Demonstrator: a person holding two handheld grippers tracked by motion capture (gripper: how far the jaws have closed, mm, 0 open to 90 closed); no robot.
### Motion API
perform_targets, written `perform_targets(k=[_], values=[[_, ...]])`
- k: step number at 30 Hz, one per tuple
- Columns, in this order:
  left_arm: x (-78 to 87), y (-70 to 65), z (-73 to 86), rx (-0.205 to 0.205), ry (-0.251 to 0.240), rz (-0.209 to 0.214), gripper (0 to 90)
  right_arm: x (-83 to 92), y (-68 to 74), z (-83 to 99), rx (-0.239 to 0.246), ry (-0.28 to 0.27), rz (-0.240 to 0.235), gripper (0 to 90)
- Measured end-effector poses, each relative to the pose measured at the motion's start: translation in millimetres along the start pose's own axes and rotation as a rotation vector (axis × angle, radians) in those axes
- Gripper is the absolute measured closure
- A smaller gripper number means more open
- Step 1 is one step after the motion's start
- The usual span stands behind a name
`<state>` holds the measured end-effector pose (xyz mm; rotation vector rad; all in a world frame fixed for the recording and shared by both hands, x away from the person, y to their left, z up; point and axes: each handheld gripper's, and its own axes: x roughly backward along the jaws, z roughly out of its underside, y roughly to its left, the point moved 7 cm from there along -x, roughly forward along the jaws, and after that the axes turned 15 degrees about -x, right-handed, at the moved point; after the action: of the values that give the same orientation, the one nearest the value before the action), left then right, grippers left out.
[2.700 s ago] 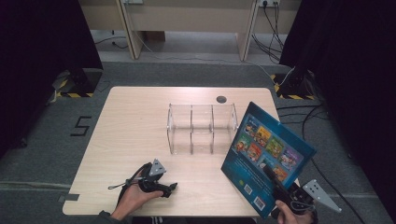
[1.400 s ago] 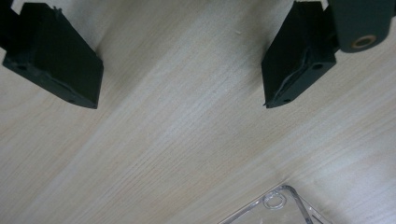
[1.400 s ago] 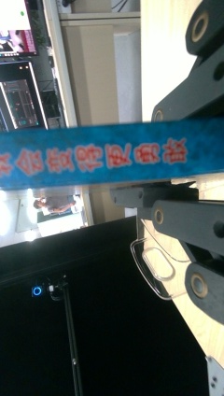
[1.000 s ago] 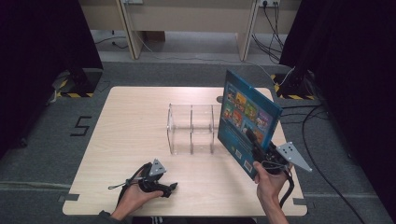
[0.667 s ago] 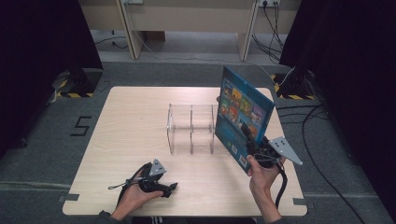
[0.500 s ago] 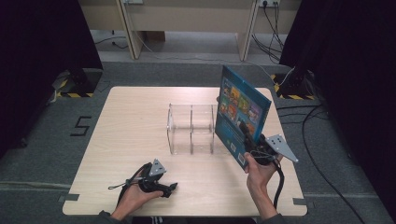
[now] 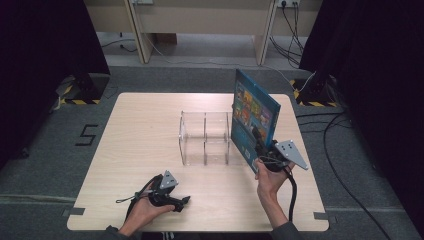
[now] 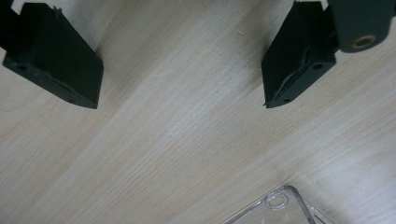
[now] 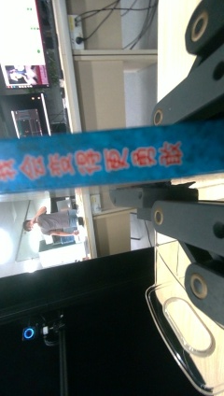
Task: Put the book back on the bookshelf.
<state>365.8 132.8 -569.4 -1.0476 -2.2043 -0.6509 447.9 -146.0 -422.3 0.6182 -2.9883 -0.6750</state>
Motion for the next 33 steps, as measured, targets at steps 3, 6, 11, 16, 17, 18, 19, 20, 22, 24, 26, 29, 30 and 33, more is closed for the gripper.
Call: perform_targets(k=[3,6,11,16,17,18,19,20,22,24,26,29,30,33], values=[[0.1,0.0,0.1,-0.001,0.000,0.001,11.9,-3.1,0.6,2.4,0.013,-0.002,0.007,81.0],[0.2,-0.6,0.0,-0.002,0.000,0.003,12.0,-5.6,0.5,4.3,0.025,-0.005,0.014,80.9],[0.3,-0.9,0.0,-0.003,0.000,0.003,12.0,-6.3,2.8,6.8,0.047,-0.011,0.013,80.8],[0.4,-1.1,0.1,-0.005,0.000,0.004,12.0,-3.5,5.4,12.6,0.038,-0.016,0.008,80.1],[0.4,-1.1,0.1,-0.005,0.000,0.004,12.0,-2.3,5.6,13.3,0.037,-0.014,0.010,79.9],[0.4,-1.1,0.2,-0.005,0.000,0.004,12.0,-1.0,5.7,14.1,0.036,-0.012,0.010,79.7],[0.5,-1.2,0.2,-0.005,0.000,0.005,12.0,0.6,5.8,15.1,0.036,-0.011,0.014,79.7],[0.5,-1.2,0.2,-0.006,0.001,0.005,12.0,3.7,5.6,16.7,0.041,-0.007,0.020,79.6],[0.5,-1.3,0.2,-0.005,0.001,0.005,12.0,7.6,5.2,18.2,0.012,0.006,0.024,79.0],[0.5,-1.3,0.2,-0.005,0.000,0.005,12.0,12.4,3.4,20.5,-0.002,0.012,0.033,78.8],[0.6,-1.3,0.2,-0.006,0.001,0.004,12.0,16.3,1.6,22.7,0.001,0.015,0.040,78.9],[0.6,-1.4,0.2,-0.006,0.001,0.005,12.0,20.6,-0.8,24.2,-0.039,0.022,0.053,78.4],[0.6,-1.3,0.2,-0.006,0.000,0.004,12.0,21.1,-0.9,24.3,-0.038,0.022,0.054,78.5],[0.7,-1.3,0.3,-0.007,0.001,0.004,12.1,22.1,-0.1,24.9,-0.019,0.020,0.055,77.3]])
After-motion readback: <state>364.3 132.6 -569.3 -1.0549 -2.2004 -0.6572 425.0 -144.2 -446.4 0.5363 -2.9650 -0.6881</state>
